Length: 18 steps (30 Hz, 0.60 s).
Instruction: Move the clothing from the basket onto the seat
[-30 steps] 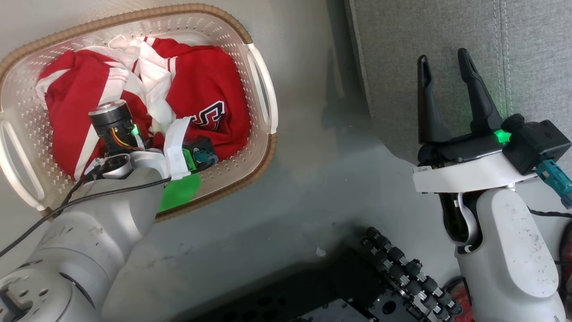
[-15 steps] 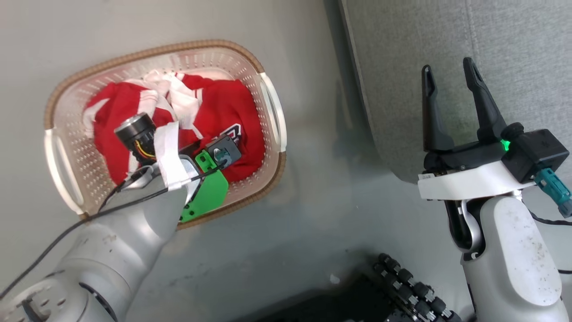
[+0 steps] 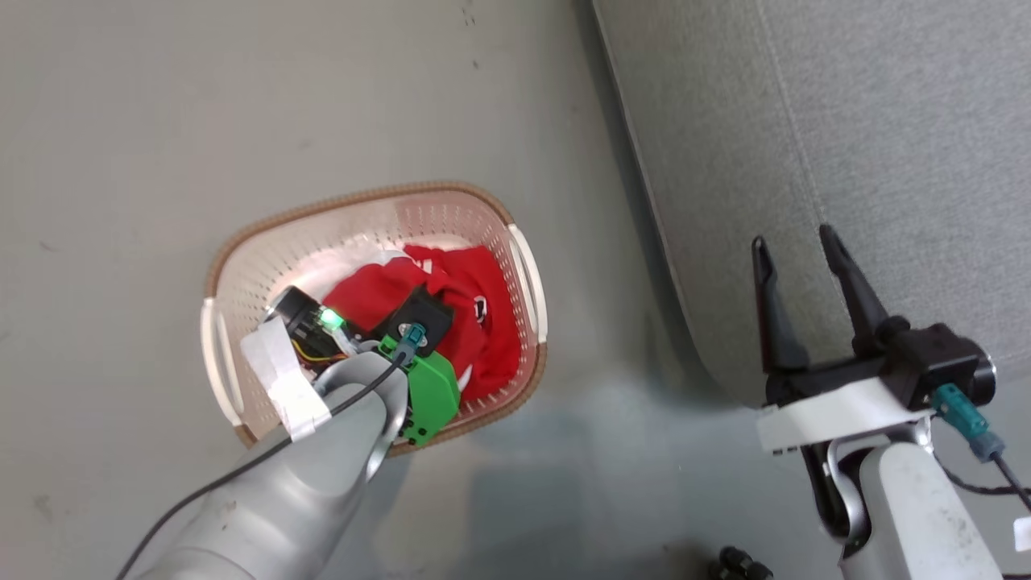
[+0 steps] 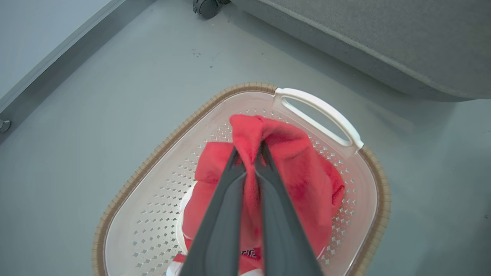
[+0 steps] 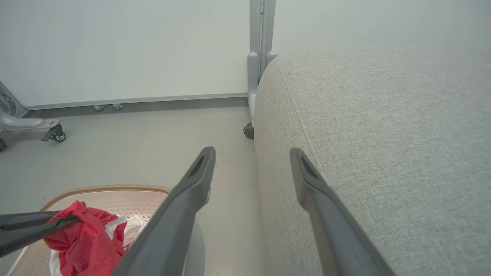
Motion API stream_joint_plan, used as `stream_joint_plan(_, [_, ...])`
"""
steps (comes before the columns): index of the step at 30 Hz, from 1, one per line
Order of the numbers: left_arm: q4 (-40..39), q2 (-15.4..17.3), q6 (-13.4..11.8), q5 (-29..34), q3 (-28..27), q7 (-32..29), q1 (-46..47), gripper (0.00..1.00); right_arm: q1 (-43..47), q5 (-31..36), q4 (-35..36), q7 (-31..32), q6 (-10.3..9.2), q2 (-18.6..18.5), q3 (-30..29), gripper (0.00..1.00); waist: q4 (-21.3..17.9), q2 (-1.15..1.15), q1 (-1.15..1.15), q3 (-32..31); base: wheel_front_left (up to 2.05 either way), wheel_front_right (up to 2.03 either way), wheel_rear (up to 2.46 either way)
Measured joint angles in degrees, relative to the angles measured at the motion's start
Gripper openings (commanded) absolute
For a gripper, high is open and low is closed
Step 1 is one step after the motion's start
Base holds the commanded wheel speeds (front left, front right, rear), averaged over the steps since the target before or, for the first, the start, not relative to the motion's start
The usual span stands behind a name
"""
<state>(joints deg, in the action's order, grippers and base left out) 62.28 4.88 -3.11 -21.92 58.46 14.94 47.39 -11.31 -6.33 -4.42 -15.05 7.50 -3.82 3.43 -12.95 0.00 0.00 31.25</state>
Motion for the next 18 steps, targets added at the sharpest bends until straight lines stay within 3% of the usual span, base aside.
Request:
stream_joint_plan(8, [-17.6,4.0,-4.0,-0.3,-6.8,0.1,-10.1,0.00,6.2,0.5,-1.9,0.0,0.00,-0.5,1.9,1.00,1.7,0.00,0.00,-10.2,0.00,0.00,0.00])
stream_joint_plan(18, [-30.6,6.6,-4.5,1.9,-11.6,0.2,-20.5,0.00,12.9,0.9,-3.8,0.0,0.00,-1.1,5.8,1.00,3.4,0.00,0.00,-22.6,0.00,0.00,0.00])
